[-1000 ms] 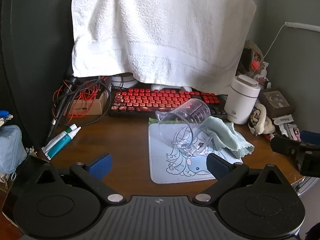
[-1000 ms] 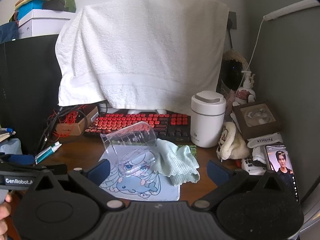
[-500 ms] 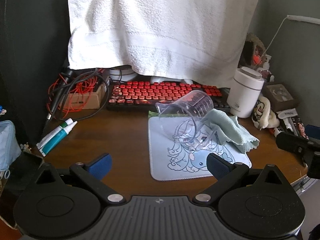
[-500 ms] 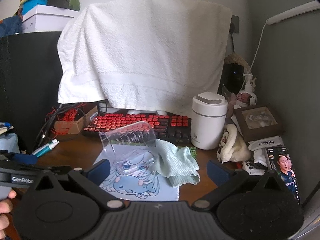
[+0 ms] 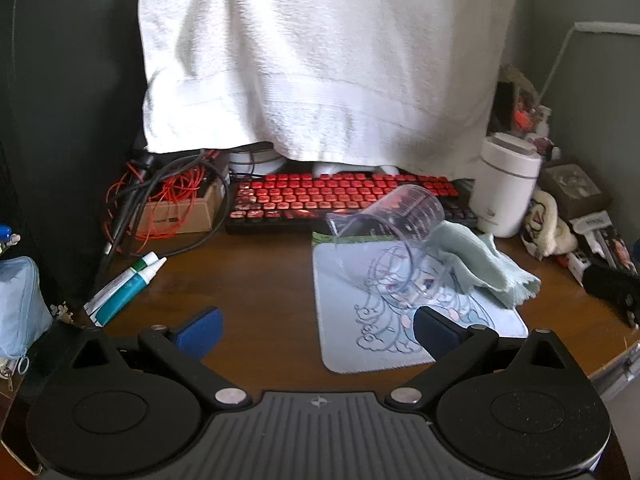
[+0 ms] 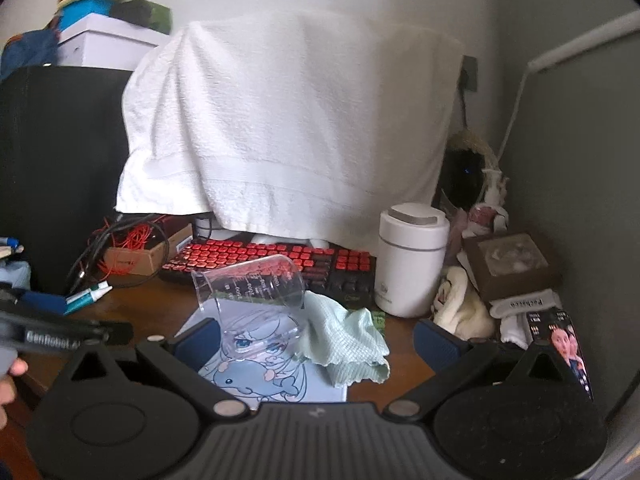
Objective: Clean container
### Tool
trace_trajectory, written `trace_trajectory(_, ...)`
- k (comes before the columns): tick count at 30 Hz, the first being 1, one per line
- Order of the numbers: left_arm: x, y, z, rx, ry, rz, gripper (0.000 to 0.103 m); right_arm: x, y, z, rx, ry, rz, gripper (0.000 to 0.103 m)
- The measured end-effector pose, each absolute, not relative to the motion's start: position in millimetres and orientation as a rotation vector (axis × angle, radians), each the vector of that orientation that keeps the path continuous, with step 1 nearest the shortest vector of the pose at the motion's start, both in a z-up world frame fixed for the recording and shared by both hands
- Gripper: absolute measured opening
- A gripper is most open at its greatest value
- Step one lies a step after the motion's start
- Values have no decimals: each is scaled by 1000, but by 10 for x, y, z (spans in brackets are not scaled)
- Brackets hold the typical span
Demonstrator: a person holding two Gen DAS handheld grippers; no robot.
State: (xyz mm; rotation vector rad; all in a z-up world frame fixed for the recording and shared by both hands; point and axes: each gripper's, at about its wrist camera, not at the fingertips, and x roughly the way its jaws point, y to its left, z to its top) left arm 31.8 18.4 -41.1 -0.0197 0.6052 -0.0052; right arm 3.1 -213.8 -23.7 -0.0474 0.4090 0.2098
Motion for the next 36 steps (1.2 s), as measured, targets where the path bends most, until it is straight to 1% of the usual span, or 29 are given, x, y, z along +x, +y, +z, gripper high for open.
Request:
trace_trajectory(5,393,282,-458,-62,594,-28,102,124,-2162,-340,-47,385,218,103)
trace_trajectory(11,501,340,-510,-27,540,-94,102,208,-2232,-429,-10,390,236,103)
trace_trajectory(16,626,457,-551,-75,525,-163,102,277,-2290,-503,21,394,252,103)
trace_trajectory(24,724,418,-511,103,473,-169,102,388,-2384,-621,71,401,277,103)
trace_trajectory(30,799,514,-540,-14,433,-334,102,471,-2454,-710,108,406,296,103)
trace_trajectory(36,1050,529,-652,-64,424,-398,102,452,-2497,-809,142,423,336,103)
